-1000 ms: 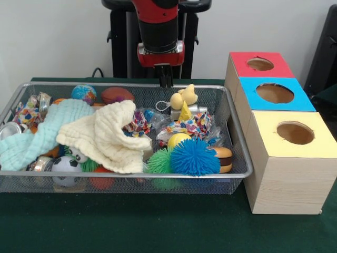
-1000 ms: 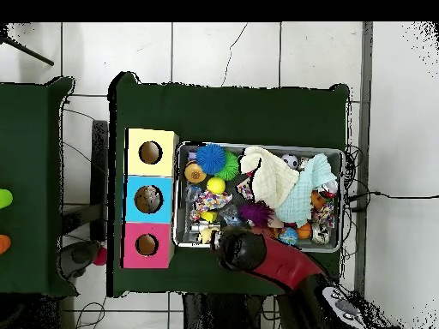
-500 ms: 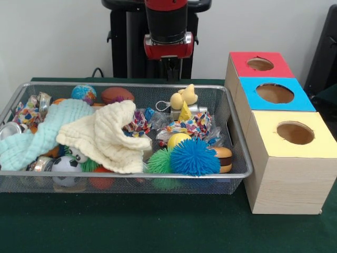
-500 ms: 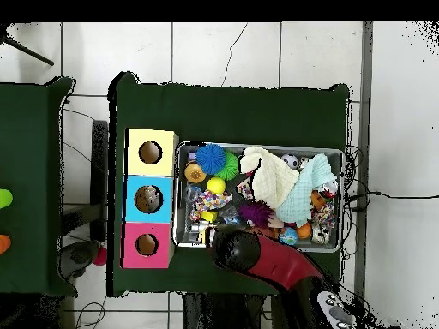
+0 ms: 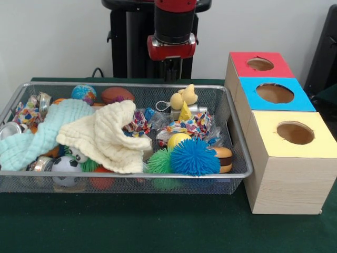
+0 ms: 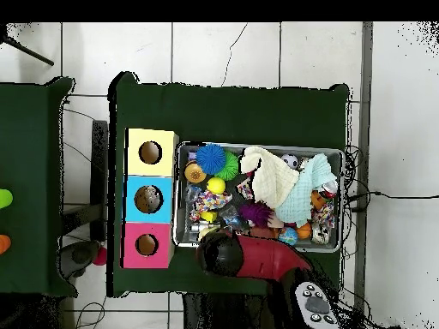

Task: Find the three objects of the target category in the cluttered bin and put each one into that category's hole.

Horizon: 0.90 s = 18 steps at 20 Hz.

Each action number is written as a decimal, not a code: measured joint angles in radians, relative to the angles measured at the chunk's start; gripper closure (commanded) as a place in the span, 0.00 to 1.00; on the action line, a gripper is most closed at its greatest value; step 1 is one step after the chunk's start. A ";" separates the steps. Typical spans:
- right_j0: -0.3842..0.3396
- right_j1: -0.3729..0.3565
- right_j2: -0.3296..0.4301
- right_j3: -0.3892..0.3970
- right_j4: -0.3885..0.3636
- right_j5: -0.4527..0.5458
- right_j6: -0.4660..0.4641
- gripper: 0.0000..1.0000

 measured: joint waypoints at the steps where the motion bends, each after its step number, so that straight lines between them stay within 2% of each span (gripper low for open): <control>1: -0.002 0.006 0.000 -0.014 -0.052 0.000 0.000 1.00; 9: -0.008 0.013 0.008 -0.062 -0.254 0.000 0.000 1.00; 16: -0.015 0.014 0.039 -0.089 -0.358 0.000 0.000 1.00; 17: -0.021 0.014 0.058 -0.093 -0.398 -0.005 0.000 0.00; 18: -0.021 0.014 0.060 -0.093 -0.401 -0.006 0.000 0.00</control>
